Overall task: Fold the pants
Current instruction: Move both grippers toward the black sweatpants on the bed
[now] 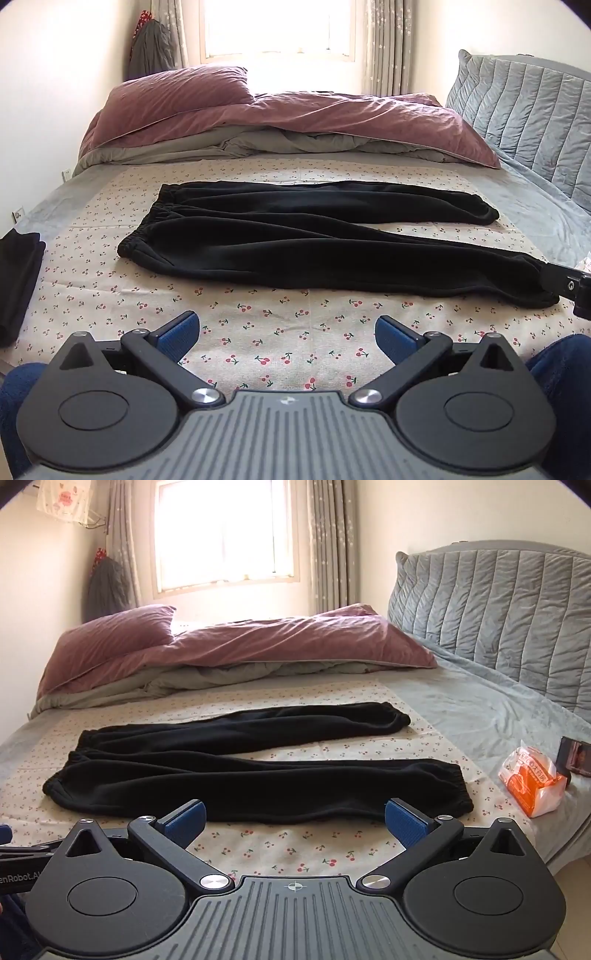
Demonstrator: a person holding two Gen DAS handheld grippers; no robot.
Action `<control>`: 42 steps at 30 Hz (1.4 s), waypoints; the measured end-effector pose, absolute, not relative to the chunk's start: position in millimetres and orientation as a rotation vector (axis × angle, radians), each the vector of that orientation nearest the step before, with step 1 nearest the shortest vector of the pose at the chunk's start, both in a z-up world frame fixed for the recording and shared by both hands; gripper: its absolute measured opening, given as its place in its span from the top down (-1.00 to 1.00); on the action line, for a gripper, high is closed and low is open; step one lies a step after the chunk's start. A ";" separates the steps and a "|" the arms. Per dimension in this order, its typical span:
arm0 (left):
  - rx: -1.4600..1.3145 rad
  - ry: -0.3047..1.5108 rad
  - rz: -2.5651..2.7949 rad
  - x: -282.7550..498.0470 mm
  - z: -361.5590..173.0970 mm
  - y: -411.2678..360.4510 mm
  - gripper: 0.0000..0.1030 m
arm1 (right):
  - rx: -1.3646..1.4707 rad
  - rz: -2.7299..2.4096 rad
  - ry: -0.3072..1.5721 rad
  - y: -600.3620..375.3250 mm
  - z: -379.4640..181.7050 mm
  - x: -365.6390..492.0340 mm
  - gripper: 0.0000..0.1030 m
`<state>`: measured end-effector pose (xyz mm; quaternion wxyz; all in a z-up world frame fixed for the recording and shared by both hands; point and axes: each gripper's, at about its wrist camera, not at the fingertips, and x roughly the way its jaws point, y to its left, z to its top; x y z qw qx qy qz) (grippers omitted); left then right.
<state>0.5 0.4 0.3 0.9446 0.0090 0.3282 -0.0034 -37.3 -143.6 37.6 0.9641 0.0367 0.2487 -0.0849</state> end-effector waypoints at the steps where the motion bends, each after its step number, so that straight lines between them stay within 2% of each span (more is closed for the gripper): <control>1: 0.018 0.669 -0.008 0.7 0.5 0.3 -0.88 | 0.071 -0.173 0.504 -145.2 39.5 -37.4 -1.00; 24: 0.042 0.671 -0.016 11.5 -8.6 2.0 -0.88 | 0.046 -0.187 0.559 -142.6 29.9 -30.3 -1.00; 33: 0.062 0.691 0.033 45.4 -13.2 21.4 -0.88 | 0.033 -0.231 0.632 -151.3 6.3 -5.8 -1.00; 38: 0.058 0.785 0.064 72.2 -20.0 35.0 -0.88 | -0.006 -0.205 0.681 -145.6 -6.9 17.1 -1.00; 42: 0.043 0.770 0.069 81.4 -20.2 38.4 -0.88 | -0.008 -0.208 0.691 -142.0 -10.9 32.5 -1.00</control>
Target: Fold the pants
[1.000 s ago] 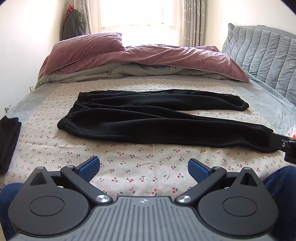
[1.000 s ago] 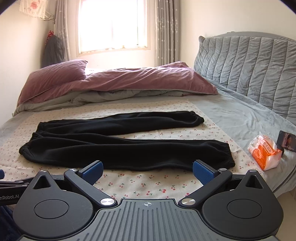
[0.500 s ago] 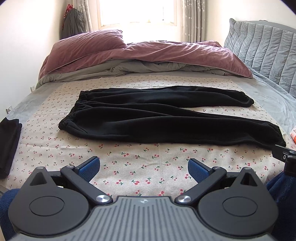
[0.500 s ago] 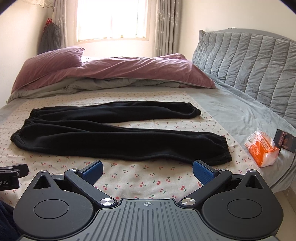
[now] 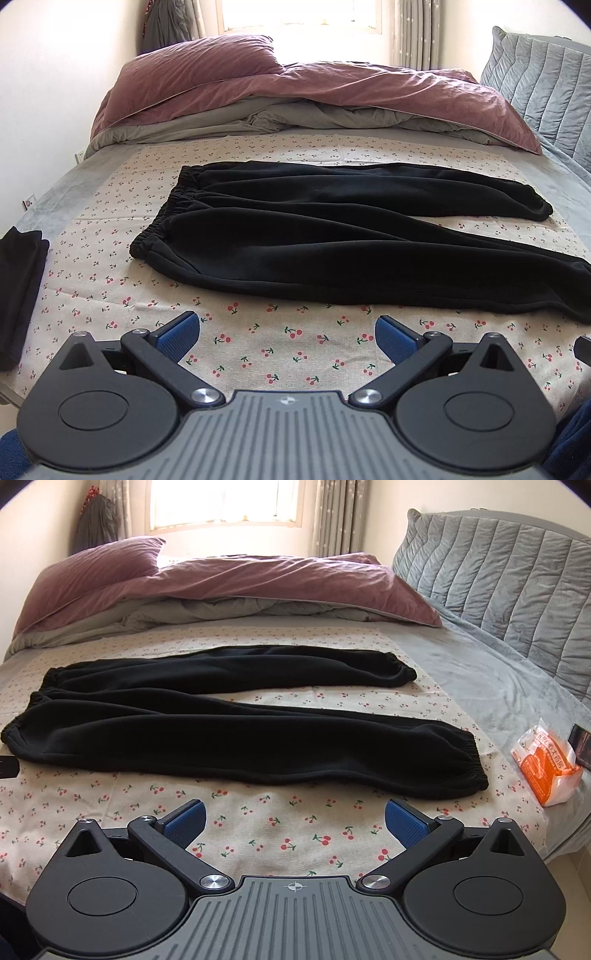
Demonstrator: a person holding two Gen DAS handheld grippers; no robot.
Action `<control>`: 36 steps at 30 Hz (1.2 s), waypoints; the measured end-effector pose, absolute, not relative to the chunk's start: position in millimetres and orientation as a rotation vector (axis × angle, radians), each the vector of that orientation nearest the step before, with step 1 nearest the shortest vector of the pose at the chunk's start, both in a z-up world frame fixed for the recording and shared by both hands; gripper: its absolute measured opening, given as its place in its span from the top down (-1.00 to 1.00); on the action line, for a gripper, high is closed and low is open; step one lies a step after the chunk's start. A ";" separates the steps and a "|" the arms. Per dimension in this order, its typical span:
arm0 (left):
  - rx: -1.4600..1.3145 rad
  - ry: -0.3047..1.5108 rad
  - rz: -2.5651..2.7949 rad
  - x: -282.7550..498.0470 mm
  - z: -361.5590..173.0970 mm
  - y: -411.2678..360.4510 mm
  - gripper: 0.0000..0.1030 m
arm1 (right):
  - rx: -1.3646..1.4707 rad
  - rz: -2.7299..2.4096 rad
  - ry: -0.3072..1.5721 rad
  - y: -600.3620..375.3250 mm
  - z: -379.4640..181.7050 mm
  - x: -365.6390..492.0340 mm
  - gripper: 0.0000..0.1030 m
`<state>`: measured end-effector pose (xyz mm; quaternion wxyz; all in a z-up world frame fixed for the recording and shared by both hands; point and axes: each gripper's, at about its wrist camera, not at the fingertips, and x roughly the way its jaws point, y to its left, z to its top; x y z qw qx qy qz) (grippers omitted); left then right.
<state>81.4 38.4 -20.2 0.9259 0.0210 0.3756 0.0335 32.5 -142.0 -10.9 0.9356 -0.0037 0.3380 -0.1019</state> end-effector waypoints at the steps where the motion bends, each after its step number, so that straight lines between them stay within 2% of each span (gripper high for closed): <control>1: 0.031 0.786 0.058 85.0 -21.2 39.7 -0.88 | -0.010 -0.206 0.693 -141.3 -12.2 34.9 -1.00; 7: -0.204 0.886 0.030 126.3 -30.5 89.9 -0.88 | -0.005 -0.129 0.730 -154.2 -12.0 66.9 -1.00; 9: -0.273 0.919 0.088 147.5 -30.0 121.9 -0.88 | 0.056 -0.147 0.758 -182.6 -7.4 90.6 -1.00; 13: -0.364 0.861 0.273 187.7 -20.4 193.0 -0.88 | 0.158 -0.280 0.775 -257.6 -0.4 146.3 -1.00; 17: -0.434 0.851 0.352 225.1 -27.6 243.3 -0.88 | 0.242 -0.467 0.825 -335.6 -18.4 203.7 -1.00; 20: -0.437 0.884 0.393 248.9 -54.8 263.5 -0.86 | 0.354 -0.568 0.873 -384.6 -57.8 225.7 -0.92; 21: -0.432 0.879 0.415 252.2 -68.5 268.9 -0.86 | 0.360 -0.580 0.891 -392.4 -71.6 227.5 -0.78; 23: -0.450 0.891 0.402 254.1 -90.8 273.1 -0.82 | 0.352 -0.570 0.976 -401.1 -94.1 230.8 -0.65; 24: -0.507 0.948 0.403 261.1 -98.2 276.8 -0.79 | 0.338 -0.558 0.981 -402.9 -95.1 230.8 -0.63; 26: -0.565 0.902 0.344 266.9 -97.2 277.1 -0.77 | 0.299 -0.582 0.926 -407.9 -89.8 230.5 -0.63; 28: -0.476 0.893 0.372 273.9 -94.3 266.5 -0.80 | 0.278 -0.620 0.943 -418.1 -96.9 239.0 -0.63; 30: -0.403 0.933 0.371 283.8 -97.0 257.9 -0.79 | 0.324 -0.591 1.007 -427.3 -113.0 245.4 -0.44; 31: -0.401 0.946 0.365 287.6 -100.5 256.0 -0.78 | 0.331 -0.589 0.997 -427.8 -115.5 245.2 -0.44; 32: -0.411 0.956 0.357 289.5 -104.3 253.5 -0.70 | 0.324 -0.579 0.995 -427.6 -114.1 246.5 -0.31; 33: -0.419 0.965 0.346 291.3 -108.2 250.5 -0.62 | 0.325 -0.555 0.984 -427.2 -111.4 247.5 0.11; 34: -0.391 0.959 0.363 291.8 -109.7 245.6 -0.47 | 0.338 -0.531 0.970 -426.8 -109.4 249.0 0.30; 35: -0.355 0.945 0.385 291.3 -109.0 241.5 -0.17 | 0.342 -0.521 0.964 -425.7 -107.8 250.4 0.39; 36: -0.323 0.933 0.413 289.8 -107.9 239.2 -0.01 | 0.312 -0.518 0.956 -421.0 -105.3 252.4 0.49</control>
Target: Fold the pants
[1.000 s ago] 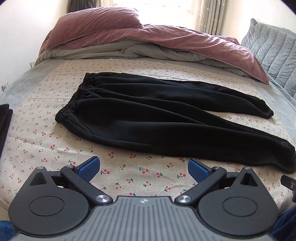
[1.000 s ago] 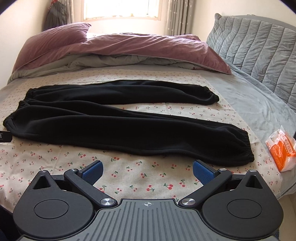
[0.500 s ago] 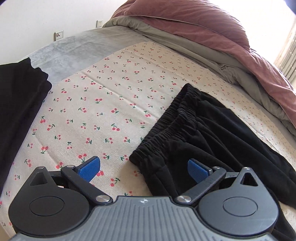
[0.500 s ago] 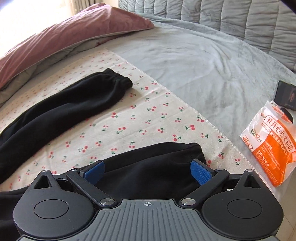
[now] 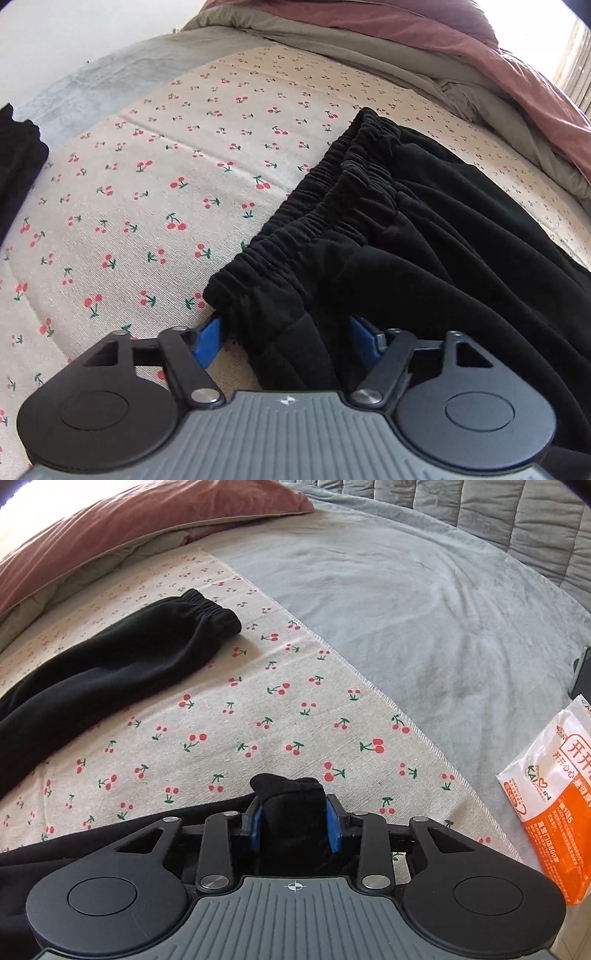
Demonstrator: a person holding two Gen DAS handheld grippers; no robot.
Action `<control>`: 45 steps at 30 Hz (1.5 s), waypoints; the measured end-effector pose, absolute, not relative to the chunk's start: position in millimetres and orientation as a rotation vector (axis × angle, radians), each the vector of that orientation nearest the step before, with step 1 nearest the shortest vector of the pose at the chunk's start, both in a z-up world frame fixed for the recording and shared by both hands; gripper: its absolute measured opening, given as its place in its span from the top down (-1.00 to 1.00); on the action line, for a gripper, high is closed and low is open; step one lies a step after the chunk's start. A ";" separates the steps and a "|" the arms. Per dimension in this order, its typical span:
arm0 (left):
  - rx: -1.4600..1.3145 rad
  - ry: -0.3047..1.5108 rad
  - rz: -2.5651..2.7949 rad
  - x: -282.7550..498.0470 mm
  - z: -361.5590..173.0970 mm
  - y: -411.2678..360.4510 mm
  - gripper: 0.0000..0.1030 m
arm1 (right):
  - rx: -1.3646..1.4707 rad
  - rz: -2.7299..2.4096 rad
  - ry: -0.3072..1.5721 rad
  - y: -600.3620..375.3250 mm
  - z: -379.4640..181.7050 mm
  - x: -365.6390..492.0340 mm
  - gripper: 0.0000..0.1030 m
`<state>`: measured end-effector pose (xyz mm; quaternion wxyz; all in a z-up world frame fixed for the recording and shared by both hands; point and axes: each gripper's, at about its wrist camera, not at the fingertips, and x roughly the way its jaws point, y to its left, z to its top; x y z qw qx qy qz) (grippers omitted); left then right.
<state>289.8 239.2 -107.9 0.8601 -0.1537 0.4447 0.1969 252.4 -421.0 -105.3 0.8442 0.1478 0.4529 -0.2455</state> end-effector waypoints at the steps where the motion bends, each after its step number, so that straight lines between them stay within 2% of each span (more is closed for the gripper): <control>1: -0.326 0.922 0.433 286.9 -106.4 241.1 0.28 | 0.286 -0.516 0.943 -416.8 -102.9 254.3 0.53; 3: -0.404 0.903 0.401 280.5 -103.5 251.5 0.62 | 0.240 -0.524 0.905 -410.1 -94.9 257.2 0.58; 5: -0.440 0.886 0.397 275.1 -98.6 257.7 0.72 | 0.220 -0.523 0.843 -405.6 -82.3 257.2 0.61; 11: -0.479 0.785 0.395 246.7 -66.9 267.0 0.77 | 0.205 -0.506 0.706 -397.7 -52.2 263.4 0.62; 14: -0.446 0.816 0.424 250.8 -76.2 272.1 0.78 | 0.154 -0.515 0.779 -394.3 -70.8 286.2 0.61; 17: -0.361 0.911 0.443 261.6 -102.2 264.2 0.77 | 0.057 -0.528 0.900 -384.7 -112.8 310.4 0.57; 19: -0.351 0.895 0.446 256.9 -100.4 263.4 0.77 | -0.005 -0.548 0.893 -375.4 -121.2 314.6 0.53; 25: -0.350 0.833 0.429 244.8 -82.3 263.6 0.77 | 0.030 -0.514 0.744 -369.4 -84.6 306.7 0.56; 27: -0.316 0.865 0.435 249.4 -90.9 258.5 0.75 | 0.042 -0.515 0.759 -373.3 -86.2 307.6 0.55; 28: -0.286 0.905 0.424 254.1 -98.6 255.5 0.69 | 0.033 -0.524 0.797 -375.0 -93.8 310.5 0.55; 29: -0.266 0.931 0.426 256.8 -104.7 254.6 0.53 | 0.010 -0.543 0.851 -375.8 -104.7 315.1 0.52; 30: -0.264 0.929 0.434 256.6 -106.2 255.6 0.46 | -0.011 -0.555 0.877 -375.8 -112.3 317.0 0.43; 34: -0.336 0.898 0.471 246.9 -93.1 273.0 -0.10 | -0.037 -0.574 0.810 -370.6 -97.6 308.9 0.29; 35: -0.347 0.886 0.475 244.6 -89.3 276.9 -0.17 | -0.025 -0.573 0.776 -369.3 -88.3 304.4 0.13; 36: -0.356 0.873 0.469 242.7 -85.3 280.3 -0.22 | -0.017 -0.574 0.736 -367.2 -77.5 298.4 -0.16; 37: -0.365 0.858 0.470 241.2 -80.7 283.2 -0.32 | -0.018 -0.577 0.696 -363.6 -66.0 291.8 -0.33; 38: -0.366 0.845 0.484 240.4 -77.6 285.9 -0.36 | -0.023 -0.577 0.670 -360.2 -57.3 287.0 -0.60; 39: -0.356 0.831 0.510 240.7 -73.0 288.8 -0.38 | -0.024 -0.574 0.657 -357.9 -51.9 283.5 -0.65; 45: -0.402 0.782 0.524 251.9 -57.0 298.7 -0.55 | 0.044 -0.430 0.698 -336.2 -46.0 280.7 -0.65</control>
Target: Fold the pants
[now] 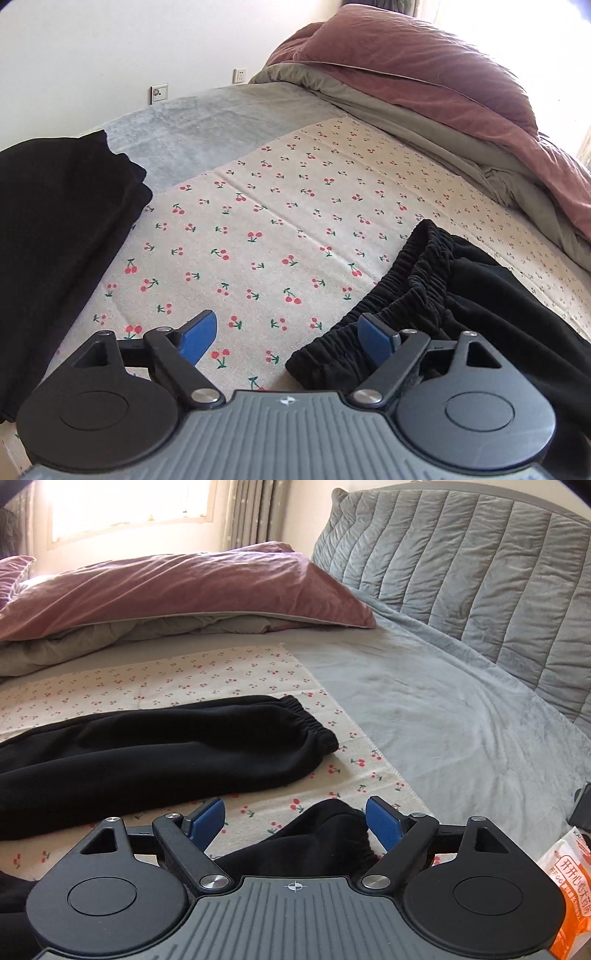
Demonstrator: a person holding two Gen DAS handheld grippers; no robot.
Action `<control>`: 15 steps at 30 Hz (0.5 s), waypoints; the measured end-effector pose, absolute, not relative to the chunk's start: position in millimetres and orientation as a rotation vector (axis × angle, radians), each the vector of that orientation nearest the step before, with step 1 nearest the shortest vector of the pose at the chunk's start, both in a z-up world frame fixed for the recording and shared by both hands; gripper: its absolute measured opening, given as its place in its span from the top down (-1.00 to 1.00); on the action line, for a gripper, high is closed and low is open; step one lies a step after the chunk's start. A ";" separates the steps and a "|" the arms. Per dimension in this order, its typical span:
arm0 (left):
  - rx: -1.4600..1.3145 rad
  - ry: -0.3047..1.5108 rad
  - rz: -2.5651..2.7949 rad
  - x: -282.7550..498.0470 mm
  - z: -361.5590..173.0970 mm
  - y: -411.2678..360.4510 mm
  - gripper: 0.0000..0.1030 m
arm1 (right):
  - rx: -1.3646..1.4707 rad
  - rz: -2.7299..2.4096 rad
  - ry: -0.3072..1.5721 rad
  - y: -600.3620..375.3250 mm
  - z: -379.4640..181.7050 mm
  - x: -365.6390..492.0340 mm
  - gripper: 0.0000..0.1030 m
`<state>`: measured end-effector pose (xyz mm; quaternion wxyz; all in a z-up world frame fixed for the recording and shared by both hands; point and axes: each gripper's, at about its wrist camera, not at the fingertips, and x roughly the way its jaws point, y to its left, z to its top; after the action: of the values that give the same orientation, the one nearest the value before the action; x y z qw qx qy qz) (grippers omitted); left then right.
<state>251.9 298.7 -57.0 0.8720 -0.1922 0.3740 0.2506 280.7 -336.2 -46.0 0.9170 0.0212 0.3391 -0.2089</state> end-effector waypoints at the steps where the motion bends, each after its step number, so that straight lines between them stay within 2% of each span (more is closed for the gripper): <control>1: -0.406 0.789 0.485 259.3 -56.8 295.0 -0.55 | 0.032 -0.415 0.702 -330.3 -46.7 281.8 -0.66; 12: -0.192 0.830 0.307 389.2 -82.6 237.8 -0.58 | -0.074 -0.220 0.779 -256.2 -67.6 312.0 -0.65; 13: -0.191 0.813 0.297 394.8 -91.6 234.5 -0.41 | -0.060 -0.208 0.791 -254.8 -69.4 314.7 -0.65; 14: -0.191 0.827 0.293 400.9 -101.6 231.8 0.10 | -0.047 -0.203 0.801 -255.2 -71.1 317.4 -0.65; 15: -0.164 0.870 0.315 409.1 -109.7 228.6 0.16 | -0.029 -0.204 0.812 -256.3 -72.8 320.7 -0.65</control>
<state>409.1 228.6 -109.7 0.8917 -0.0788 0.4191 0.1518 320.7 -256.3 -72.8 0.9135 -0.0142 0.3943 -0.0991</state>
